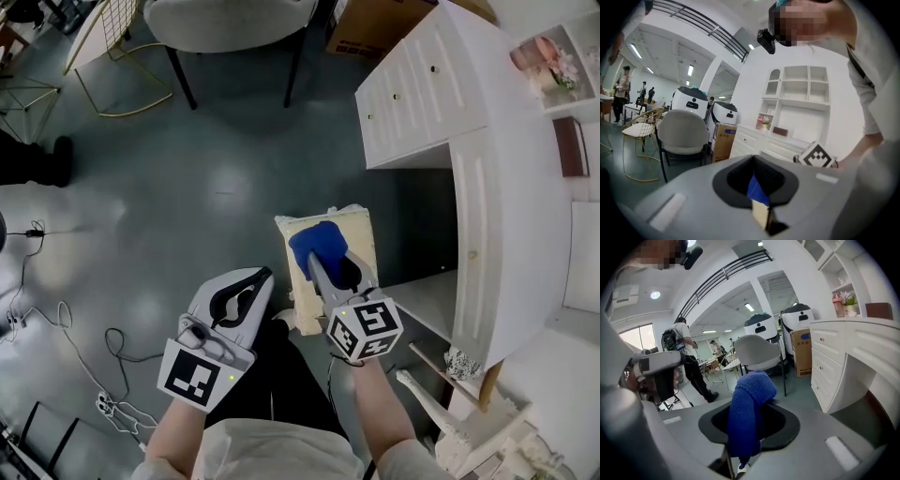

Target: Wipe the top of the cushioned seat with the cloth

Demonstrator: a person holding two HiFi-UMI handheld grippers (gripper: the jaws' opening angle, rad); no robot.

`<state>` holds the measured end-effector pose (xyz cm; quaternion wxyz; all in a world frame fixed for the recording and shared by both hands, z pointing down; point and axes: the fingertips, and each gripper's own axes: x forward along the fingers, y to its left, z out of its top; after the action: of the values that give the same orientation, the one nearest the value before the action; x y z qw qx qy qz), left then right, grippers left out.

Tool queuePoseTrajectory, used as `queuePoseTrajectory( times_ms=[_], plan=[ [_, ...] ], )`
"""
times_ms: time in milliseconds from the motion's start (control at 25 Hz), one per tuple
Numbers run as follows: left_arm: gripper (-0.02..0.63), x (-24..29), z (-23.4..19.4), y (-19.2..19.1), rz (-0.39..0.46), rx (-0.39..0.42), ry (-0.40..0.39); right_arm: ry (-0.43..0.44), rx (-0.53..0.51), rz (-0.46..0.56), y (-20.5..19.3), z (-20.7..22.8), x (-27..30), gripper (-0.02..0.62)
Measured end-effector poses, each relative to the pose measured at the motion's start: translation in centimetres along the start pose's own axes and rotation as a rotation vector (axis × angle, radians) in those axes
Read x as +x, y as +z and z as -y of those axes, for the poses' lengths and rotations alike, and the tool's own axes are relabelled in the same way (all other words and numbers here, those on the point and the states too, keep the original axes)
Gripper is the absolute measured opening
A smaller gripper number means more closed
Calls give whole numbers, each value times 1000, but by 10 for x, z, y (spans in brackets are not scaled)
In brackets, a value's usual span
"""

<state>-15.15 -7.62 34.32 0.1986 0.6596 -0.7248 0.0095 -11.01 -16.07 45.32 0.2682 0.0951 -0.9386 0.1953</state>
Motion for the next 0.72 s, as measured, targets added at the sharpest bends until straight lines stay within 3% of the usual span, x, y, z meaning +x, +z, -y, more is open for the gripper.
queuePoseTrajectory(
  times_ms=[360, 720],
  plan=[
    [0, 23, -17, -65, -47, -22, -21, 5, 4, -84, -71, 24, 58, 118],
    [0, 37, -18, -94, -33, -8, -20, -18, 32, -177, -135, 49, 99, 118]
  ],
)
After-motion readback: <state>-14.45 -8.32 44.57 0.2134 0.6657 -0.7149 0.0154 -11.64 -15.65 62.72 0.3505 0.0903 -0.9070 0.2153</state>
